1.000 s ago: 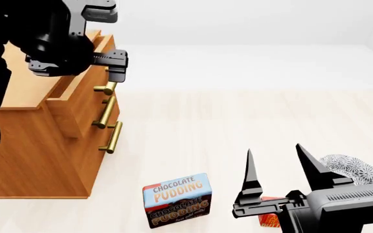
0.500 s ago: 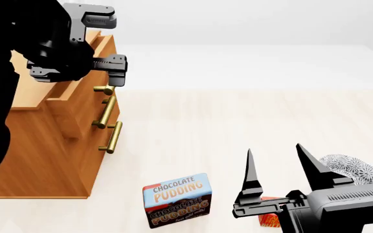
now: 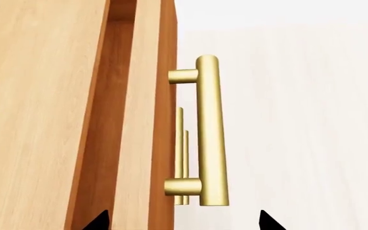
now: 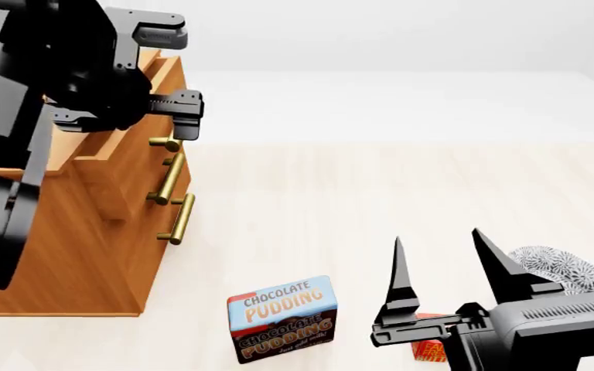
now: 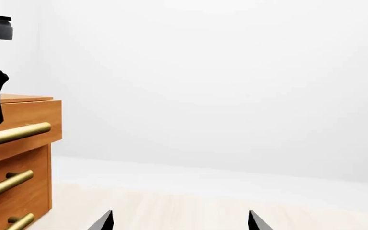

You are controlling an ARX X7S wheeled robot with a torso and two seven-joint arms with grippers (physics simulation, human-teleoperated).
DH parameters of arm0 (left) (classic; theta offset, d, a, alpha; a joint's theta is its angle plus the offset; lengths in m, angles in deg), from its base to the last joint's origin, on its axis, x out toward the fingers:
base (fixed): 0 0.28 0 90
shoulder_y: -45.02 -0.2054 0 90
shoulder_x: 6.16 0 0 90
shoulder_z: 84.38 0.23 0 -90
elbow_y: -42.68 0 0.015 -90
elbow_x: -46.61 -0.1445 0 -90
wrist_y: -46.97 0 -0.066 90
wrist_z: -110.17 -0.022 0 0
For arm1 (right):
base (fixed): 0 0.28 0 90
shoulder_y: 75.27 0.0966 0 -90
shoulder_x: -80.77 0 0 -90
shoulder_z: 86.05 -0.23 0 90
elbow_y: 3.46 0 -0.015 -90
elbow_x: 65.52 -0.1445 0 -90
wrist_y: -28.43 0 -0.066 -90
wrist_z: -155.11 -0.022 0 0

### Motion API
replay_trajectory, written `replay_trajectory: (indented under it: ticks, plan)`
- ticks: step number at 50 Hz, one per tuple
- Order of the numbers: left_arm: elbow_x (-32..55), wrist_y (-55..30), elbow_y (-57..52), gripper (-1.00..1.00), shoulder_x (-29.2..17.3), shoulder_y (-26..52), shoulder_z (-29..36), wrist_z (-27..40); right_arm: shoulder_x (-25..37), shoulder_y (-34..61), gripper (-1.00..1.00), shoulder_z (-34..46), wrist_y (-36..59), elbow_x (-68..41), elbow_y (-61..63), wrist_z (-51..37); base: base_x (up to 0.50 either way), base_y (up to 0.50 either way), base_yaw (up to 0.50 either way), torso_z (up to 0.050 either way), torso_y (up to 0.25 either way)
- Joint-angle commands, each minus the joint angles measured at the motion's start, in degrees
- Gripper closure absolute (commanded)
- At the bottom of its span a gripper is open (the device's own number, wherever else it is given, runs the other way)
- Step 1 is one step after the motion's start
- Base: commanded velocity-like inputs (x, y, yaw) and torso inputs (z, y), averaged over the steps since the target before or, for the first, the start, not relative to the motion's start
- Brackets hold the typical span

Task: Put the butter at the back in the top drawer of the cabinet and close it.

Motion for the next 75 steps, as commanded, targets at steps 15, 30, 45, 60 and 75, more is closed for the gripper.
replay_trajectory:
  ticks: [15, 30, 45, 60, 75]
  plan:
    - [-28.08, -2.83, 0.20, -1.00, 4.14, -1.27, -21.48, -14.23, 0.43, 0.23, -1.00, -0.22, 0.00, -0.84, -0.03, -0.39, 0.00, 0.00, 0.00, 0.000, -0.001]
    - [-32.68, -2.91, 0.18, -1.00, 6.73, -0.99, -24.56, -17.32, 0.66, 0.40, -1.00, -0.20, -0.09, -1.18, -0.14, -0.57, 0.00, 0.00, 0.00, 0.000, 0.000]
    - [-19.54, -2.46, 0.06, -1.00, 7.55, -0.35, -15.64, -13.26, 0.89, 0.42, -1.00, -0.66, -0.48, -1.88, -0.39, -0.70, 0.00, 0.00, 0.00, 0.000, -0.001]
    - [6.83, -0.97, -0.33, -1.00, 7.56, 0.65, 1.32, -6.29, 1.35, 0.13, -1.00, -2.11, -1.06, -3.38, -0.44, -0.77, 0.00, 0.00, 0.00, 0.000, 0.000]
    - [28.22, 1.72, -0.87, -1.00, 7.57, 1.34, 16.11, -3.30, 1.73, -0.01, -1.00, -3.27, -1.50, -4.75, -0.53, -0.85, 0.00, 0.00, 0.00, 0.000, 0.000]
